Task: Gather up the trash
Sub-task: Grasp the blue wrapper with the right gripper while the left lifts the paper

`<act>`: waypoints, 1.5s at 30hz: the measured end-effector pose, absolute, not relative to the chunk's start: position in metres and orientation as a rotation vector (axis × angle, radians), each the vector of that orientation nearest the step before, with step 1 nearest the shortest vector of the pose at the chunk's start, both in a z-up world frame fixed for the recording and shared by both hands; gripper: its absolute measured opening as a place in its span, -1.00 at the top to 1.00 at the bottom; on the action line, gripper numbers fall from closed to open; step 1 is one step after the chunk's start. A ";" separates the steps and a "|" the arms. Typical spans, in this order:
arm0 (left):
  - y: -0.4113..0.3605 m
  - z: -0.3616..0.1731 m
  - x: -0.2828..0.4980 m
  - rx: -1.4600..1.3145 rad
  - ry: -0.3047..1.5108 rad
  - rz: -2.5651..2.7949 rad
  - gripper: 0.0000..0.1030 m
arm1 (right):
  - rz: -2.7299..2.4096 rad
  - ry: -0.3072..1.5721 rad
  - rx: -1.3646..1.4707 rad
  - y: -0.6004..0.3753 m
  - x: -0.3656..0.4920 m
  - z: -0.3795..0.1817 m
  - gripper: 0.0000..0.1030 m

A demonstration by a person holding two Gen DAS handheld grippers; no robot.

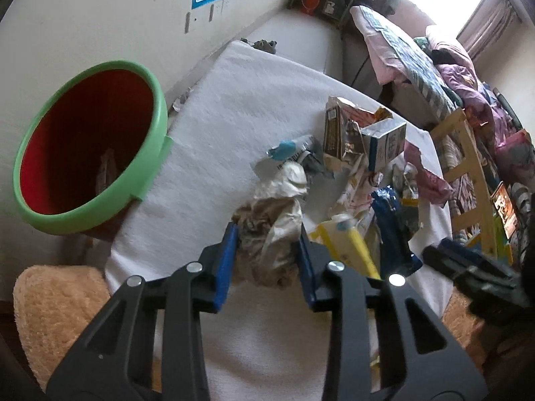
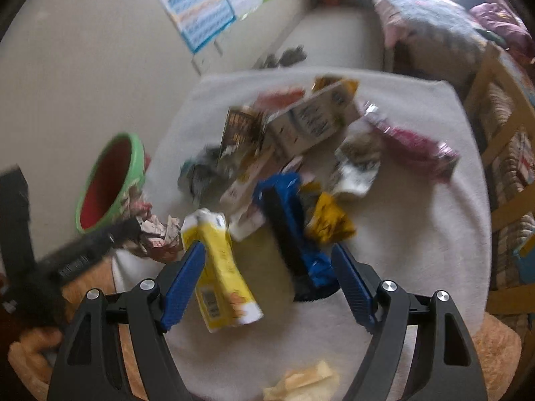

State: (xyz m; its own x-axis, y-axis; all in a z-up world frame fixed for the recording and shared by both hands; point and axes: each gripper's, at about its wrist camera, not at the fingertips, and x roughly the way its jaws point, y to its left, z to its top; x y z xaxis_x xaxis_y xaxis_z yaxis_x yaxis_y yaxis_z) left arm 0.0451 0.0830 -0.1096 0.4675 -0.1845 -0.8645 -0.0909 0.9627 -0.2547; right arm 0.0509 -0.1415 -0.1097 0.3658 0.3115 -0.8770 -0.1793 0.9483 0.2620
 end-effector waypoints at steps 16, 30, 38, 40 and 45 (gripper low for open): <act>0.081 -0.129 0.045 -0.279 1.133 -0.050 -0.37 | 0.157 1.201 0.191 -0.187 0.062 -0.140 -0.44; 0.078 -0.171 0.042 -0.313 1.251 -0.052 -0.59 | 0.225 1.280 0.212 -0.178 0.062 -0.168 0.02; 0.078 -0.168 0.041 -0.327 1.240 -0.075 -0.09 | 0.272 1.264 0.226 -0.172 0.058 -0.162 0.36; 0.079 -0.164 0.041 -0.330 1.230 -0.073 -0.05 | 0.284 1.248 0.232 -0.169 0.058 -0.154 0.40; 0.083 -0.143 0.040 -0.316 1.168 -0.060 -0.04 | 0.308 1.175 0.260 -0.169 0.053 -0.125 0.47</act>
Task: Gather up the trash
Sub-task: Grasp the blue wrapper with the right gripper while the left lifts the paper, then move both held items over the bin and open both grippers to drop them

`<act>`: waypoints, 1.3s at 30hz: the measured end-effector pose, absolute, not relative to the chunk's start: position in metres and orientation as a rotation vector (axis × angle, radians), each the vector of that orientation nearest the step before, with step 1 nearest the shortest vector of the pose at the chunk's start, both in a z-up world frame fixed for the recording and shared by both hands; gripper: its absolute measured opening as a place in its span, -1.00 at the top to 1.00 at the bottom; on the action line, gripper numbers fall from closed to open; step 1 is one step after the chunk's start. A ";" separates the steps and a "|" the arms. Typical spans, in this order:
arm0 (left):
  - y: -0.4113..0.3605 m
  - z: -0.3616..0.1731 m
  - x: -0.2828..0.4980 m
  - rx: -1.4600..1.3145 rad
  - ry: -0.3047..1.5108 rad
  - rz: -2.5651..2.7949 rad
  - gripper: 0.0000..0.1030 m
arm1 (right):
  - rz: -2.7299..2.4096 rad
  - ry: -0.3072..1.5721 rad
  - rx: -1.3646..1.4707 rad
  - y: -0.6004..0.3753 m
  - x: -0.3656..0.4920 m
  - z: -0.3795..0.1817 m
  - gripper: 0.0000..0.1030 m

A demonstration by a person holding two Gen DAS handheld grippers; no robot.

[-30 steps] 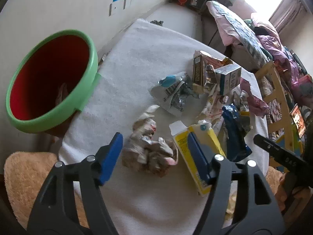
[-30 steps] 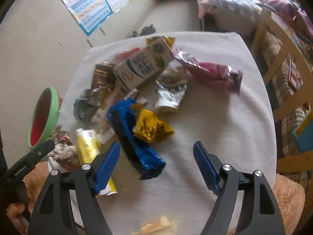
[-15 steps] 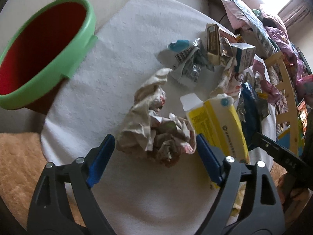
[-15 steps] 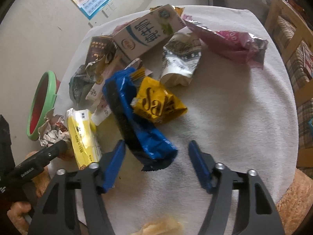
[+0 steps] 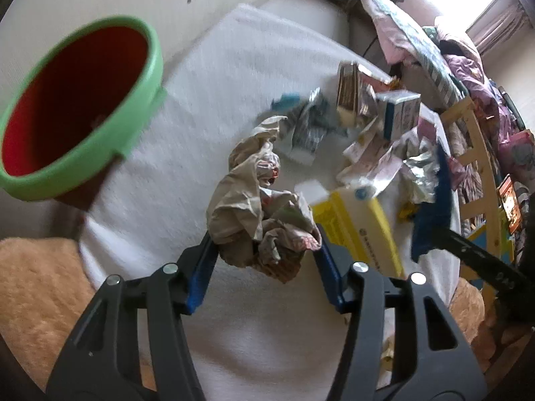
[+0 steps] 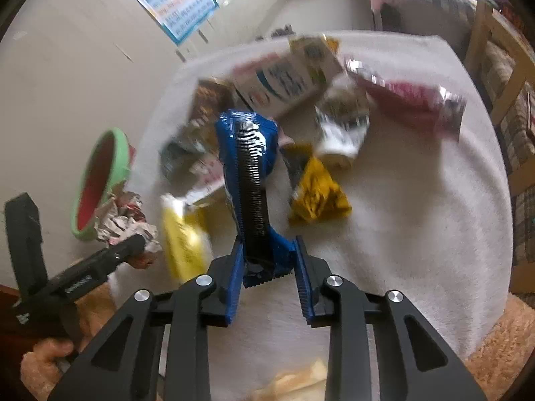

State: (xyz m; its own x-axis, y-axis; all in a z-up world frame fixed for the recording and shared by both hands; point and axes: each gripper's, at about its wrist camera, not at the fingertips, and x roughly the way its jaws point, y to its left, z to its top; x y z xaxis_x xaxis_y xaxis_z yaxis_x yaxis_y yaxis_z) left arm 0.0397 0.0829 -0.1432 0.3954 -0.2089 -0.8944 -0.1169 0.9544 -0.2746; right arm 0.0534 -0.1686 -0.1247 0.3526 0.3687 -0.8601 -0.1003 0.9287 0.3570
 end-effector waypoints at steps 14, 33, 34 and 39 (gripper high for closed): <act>0.090 -0.074 0.037 -0.277 0.969 -0.047 -0.04 | 0.351 0.956 0.336 -0.169 0.041 -0.033 0.48; 0.169 -0.035 0.023 -0.294 0.814 0.121 -0.04 | 0.572 0.925 0.183 -0.052 0.045 0.005 0.48; 0.181 -0.037 0.022 -0.308 0.813 0.147 -0.04 | 0.582 0.927 0.170 -0.044 0.048 0.003 0.48; 0.227 -0.049 0.021 -0.361 0.824 0.238 -0.04 | 0.644 0.971 0.134 0.005 0.071 -0.016 0.48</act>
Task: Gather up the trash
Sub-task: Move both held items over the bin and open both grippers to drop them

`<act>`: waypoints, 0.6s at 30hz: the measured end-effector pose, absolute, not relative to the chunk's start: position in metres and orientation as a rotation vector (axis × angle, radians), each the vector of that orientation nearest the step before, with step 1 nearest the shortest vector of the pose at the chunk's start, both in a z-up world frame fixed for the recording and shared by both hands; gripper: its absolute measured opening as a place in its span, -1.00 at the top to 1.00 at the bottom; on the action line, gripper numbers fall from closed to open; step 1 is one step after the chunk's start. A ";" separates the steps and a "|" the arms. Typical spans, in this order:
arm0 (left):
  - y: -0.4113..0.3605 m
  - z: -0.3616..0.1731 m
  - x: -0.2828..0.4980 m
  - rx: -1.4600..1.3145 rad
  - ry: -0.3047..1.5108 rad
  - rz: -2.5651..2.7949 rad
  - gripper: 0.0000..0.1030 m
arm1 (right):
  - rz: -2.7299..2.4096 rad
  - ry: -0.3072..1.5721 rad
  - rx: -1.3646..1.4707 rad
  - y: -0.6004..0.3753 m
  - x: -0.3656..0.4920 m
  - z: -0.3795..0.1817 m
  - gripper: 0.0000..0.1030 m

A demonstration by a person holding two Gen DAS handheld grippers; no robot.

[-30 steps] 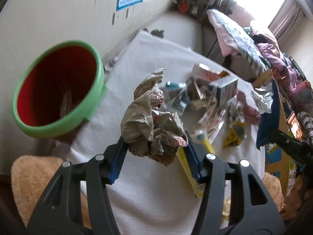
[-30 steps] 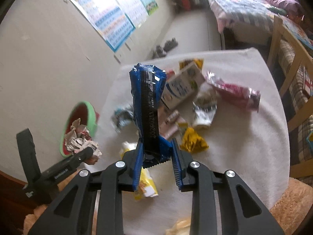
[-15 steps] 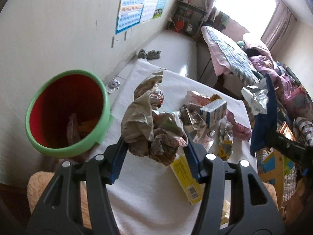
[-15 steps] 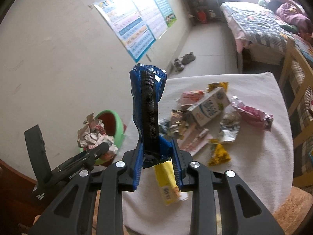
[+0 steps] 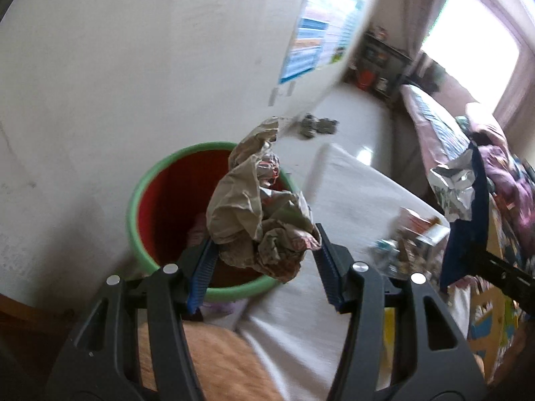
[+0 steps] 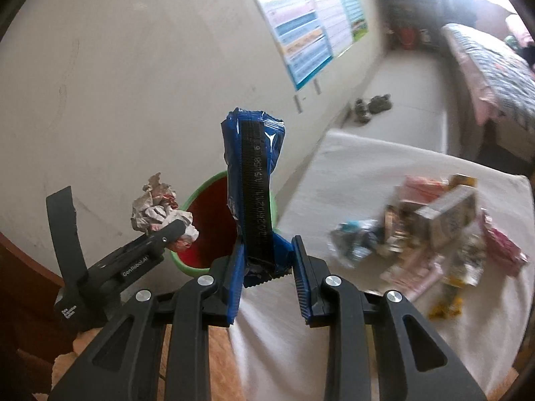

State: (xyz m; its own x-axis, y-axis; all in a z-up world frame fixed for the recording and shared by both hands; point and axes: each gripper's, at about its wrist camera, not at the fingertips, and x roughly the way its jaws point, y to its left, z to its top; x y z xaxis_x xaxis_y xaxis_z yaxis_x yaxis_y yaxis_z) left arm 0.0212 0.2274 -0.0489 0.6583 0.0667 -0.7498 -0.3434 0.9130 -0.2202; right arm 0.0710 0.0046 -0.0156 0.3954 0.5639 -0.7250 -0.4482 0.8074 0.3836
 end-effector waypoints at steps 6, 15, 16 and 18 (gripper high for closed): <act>0.273 -0.072 0.034 -0.403 0.863 0.311 -0.04 | 0.734 1.030 0.126 0.061 0.105 -0.044 0.48; 0.295 -0.100 0.047 -0.452 0.918 0.315 -0.15 | 0.772 1.132 0.151 0.107 0.133 -0.084 0.25; 0.296 -0.103 0.047 -0.459 0.922 0.321 -0.35 | 0.767 1.132 0.148 0.107 0.132 -0.086 0.21; 0.298 -0.106 0.047 -0.479 0.917 0.323 -0.43 | 0.750 1.133 0.139 0.107 0.133 -0.089 0.11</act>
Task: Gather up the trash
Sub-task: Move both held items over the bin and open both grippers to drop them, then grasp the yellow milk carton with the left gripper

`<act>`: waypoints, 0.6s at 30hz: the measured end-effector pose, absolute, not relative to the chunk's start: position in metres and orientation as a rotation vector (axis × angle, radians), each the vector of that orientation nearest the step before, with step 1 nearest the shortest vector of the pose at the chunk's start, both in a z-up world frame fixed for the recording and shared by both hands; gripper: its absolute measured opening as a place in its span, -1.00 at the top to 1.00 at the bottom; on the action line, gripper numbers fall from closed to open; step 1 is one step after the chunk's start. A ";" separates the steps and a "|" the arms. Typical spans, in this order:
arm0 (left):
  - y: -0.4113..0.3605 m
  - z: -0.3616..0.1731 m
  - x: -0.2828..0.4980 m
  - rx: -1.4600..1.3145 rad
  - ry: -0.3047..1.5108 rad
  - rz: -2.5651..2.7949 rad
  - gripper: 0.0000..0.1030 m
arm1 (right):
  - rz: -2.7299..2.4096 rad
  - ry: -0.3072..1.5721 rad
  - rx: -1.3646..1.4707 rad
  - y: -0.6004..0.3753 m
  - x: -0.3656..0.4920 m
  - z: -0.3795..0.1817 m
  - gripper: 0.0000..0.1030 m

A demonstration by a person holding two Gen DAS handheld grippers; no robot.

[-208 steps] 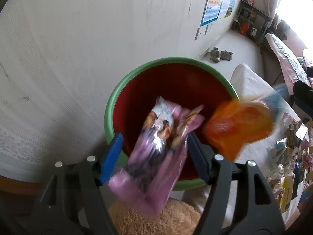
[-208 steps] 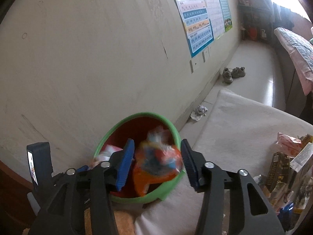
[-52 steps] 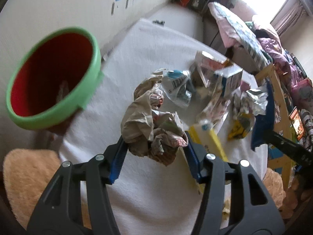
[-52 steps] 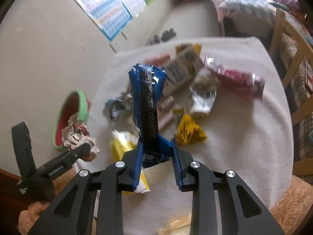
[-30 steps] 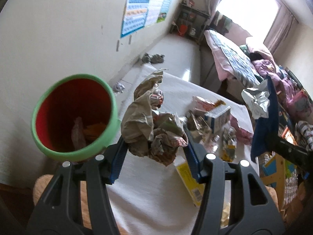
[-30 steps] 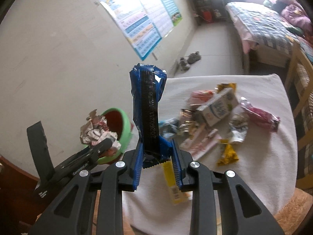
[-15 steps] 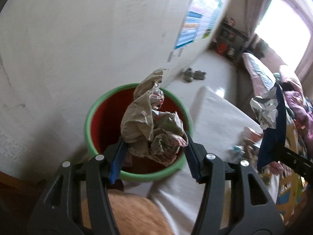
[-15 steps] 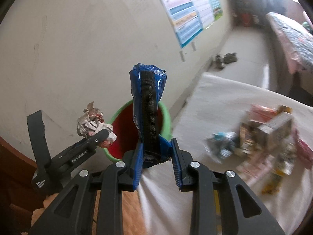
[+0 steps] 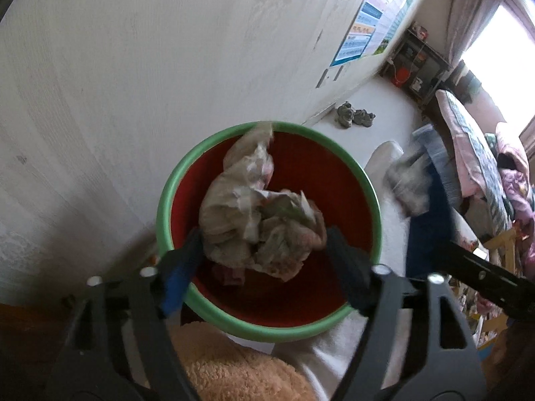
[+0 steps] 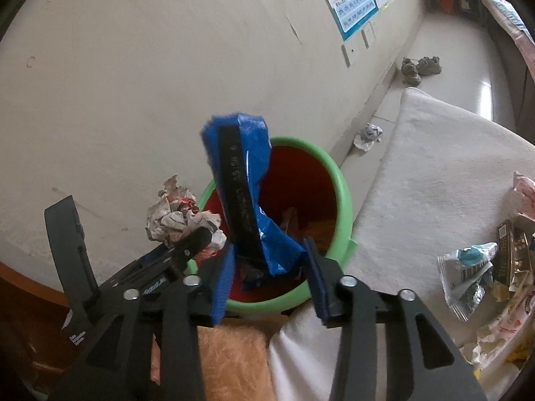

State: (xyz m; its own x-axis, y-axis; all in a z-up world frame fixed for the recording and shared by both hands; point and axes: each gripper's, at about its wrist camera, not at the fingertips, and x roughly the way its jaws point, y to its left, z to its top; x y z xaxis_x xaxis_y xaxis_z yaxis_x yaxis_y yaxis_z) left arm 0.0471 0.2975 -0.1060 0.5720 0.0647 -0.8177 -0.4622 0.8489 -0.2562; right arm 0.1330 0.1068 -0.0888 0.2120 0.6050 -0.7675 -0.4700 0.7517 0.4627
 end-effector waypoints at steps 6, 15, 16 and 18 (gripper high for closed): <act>0.293 -0.112 0.044 -0.484 0.934 0.332 -0.51 | 0.718 1.148 0.196 0.096 0.134 -0.091 -0.03; 0.244 -0.094 0.047 -0.412 0.941 0.236 -0.52 | 0.763 1.110 0.344 0.014 0.090 -0.048 -0.03; 0.236 -0.093 0.048 -0.403 0.944 0.218 -0.51 | 0.754 1.103 0.354 0.004 0.086 -0.043 -0.03; 0.214 -0.089 0.051 -0.384 0.953 0.169 -0.51 | 0.717 1.078 0.375 -0.029 0.076 -0.034 -0.03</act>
